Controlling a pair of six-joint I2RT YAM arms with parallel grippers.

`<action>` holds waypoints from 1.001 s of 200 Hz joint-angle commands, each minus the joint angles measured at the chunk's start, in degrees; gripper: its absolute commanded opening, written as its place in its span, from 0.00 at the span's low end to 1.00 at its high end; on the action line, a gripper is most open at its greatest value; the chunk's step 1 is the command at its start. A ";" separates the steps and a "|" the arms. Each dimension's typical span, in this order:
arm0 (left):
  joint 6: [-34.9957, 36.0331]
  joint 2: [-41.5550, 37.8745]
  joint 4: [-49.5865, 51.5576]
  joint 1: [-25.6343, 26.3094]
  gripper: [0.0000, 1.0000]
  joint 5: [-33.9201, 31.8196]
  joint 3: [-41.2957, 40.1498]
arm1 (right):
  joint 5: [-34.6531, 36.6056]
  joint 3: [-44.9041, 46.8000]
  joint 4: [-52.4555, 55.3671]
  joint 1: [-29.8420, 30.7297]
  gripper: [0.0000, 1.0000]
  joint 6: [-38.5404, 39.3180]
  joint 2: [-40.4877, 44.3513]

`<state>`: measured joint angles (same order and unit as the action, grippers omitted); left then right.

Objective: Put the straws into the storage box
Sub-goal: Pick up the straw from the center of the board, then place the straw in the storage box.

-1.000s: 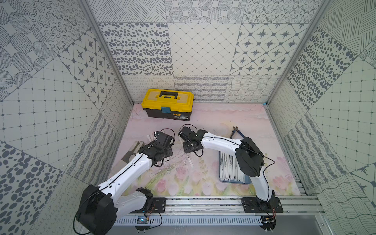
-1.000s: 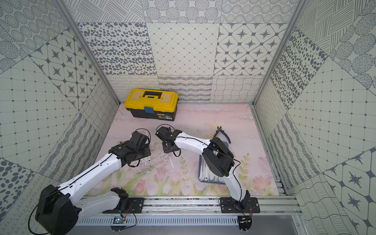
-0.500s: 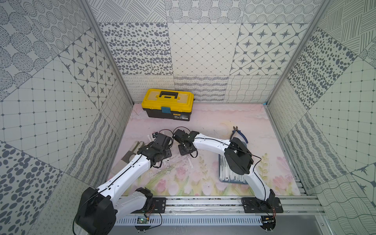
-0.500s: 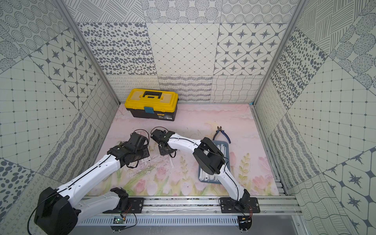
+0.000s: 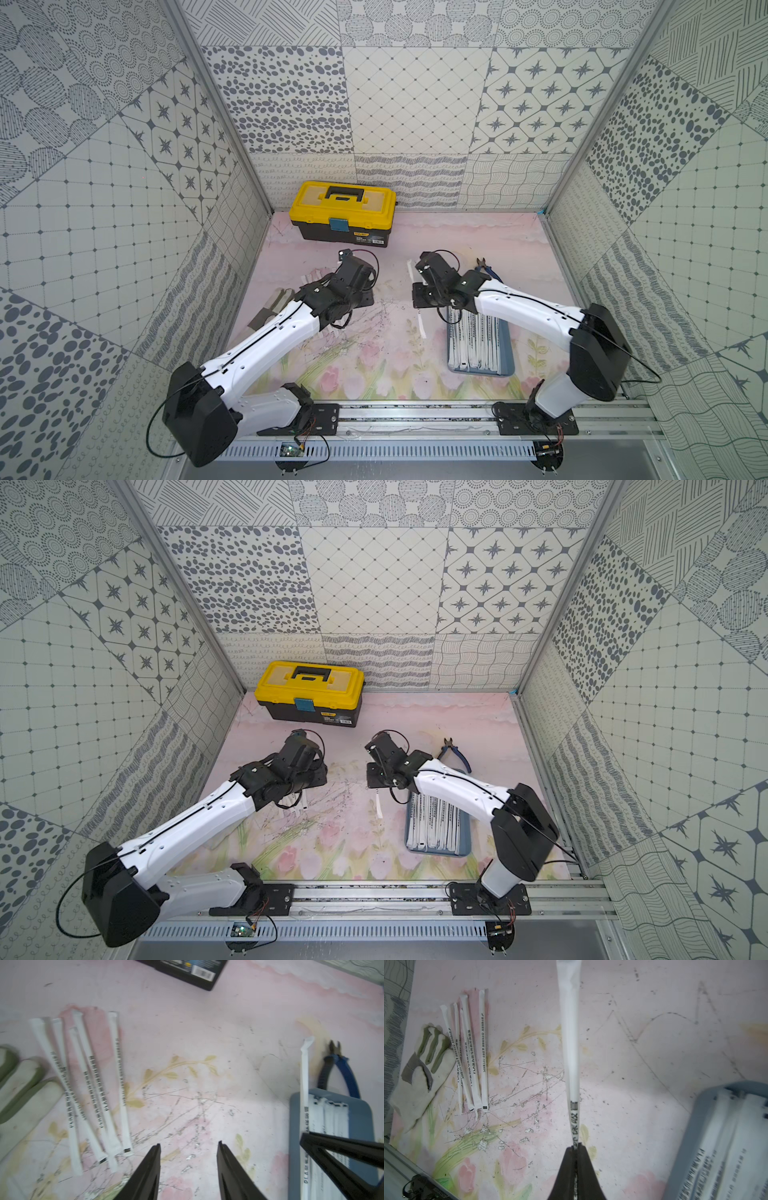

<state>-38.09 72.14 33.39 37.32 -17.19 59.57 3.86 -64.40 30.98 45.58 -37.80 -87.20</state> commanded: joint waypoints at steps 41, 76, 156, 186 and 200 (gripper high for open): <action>5.09 20.77 -12.72 17.42 0.48 7.64 14.46 | 1.31 18.89 6.97 -15.73 0.06 2.94 18.44; 4.91 25.16 -13.06 18.49 0.49 11.72 14.84 | 0.02 21.81 6.34 -17.38 0.06 4.58 17.11; 4.25 25.60 -13.56 18.50 0.49 14.03 9.95 | 0.56 22.78 2.96 -17.42 0.06 6.43 9.41; 4.68 25.51 -13.12 18.49 0.49 13.46 9.97 | 0.14 22.93 2.37 -17.30 0.11 5.94 7.79; 5.03 25.04 -12.38 18.42 0.49 12.39 9.86 | 0.01 22.15 3.37 -16.90 0.16 5.48 7.88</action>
<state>-34.46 97.82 21.34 55.72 -4.78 69.63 4.03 -41.85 35.09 28.36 -32.34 -78.74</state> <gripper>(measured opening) 0.493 0.125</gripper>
